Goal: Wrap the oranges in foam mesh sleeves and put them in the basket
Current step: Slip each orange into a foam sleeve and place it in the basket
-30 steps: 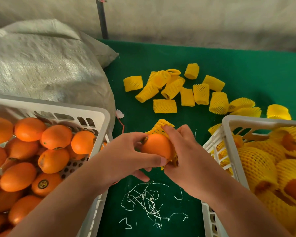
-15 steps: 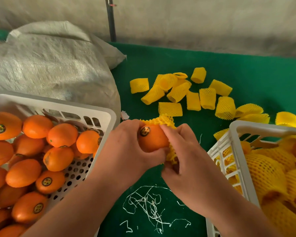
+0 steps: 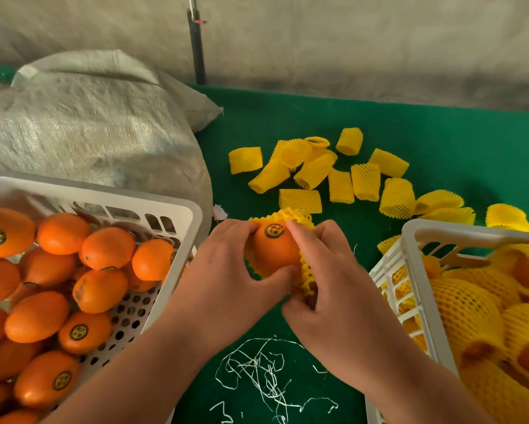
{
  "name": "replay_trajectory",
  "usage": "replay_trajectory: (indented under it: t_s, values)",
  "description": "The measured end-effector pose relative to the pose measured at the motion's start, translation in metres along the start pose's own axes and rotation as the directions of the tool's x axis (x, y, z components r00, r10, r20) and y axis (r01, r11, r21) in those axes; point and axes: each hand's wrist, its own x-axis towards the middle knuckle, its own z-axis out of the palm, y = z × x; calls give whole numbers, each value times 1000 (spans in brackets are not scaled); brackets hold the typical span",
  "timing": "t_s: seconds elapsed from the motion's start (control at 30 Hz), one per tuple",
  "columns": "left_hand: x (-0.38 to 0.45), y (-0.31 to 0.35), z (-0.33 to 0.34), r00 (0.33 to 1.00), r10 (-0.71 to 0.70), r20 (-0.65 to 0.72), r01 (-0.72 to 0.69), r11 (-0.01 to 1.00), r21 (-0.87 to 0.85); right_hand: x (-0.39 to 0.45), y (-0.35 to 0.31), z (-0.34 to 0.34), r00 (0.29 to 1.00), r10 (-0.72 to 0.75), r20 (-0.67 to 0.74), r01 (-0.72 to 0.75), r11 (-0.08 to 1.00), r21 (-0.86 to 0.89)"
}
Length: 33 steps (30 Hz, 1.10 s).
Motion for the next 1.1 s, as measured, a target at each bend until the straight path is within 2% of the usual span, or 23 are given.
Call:
replay_trajectory:
  t_s: [0.1,0.33,0.47,0.57,0.63,0.67,0.73,0.77,0.83,0.93,1.1]
  values:
    - [1,-1,-1,999,-9,35,10,1000,-21,0,1,0,1000,12,-9,-12,1000,0]
    - [1,-3,-1,986,38,-164,-18,993,119,0,-5,1,995,-95,17,94,995,10]
    - [3,-7,-2,971,88,-220,-55,987,153,1,-5,-2,993,-117,26,112,985,133]
    - [4,-6,-4,964,140,-227,-114,986,121,2,-5,-7,978,-120,-172,145,980,138]
    - [4,-4,-5,963,175,-204,-163,984,74,5,-2,-8,949,32,-313,25,984,176]
    - [3,-2,-6,961,195,-195,-191,981,40,6,0,-8,936,139,-324,-65,971,229]
    - [2,1,-6,953,244,-182,-255,966,-38,10,3,-6,926,333,-177,-247,890,384]
    - [1,2,-6,946,270,-178,-286,956,-68,10,3,-6,928,365,-74,-291,835,467]
    - [-1,3,-6,937,304,-172,-324,940,-104,11,6,-6,946,318,68,-288,723,628]
    - [-2,2,-4,938,320,-130,-336,933,-128,13,6,-10,955,280,98,-259,625,736]
    - [-3,-1,3,941,336,-30,-336,928,-160,12,9,-13,931,344,125,-315,579,752]
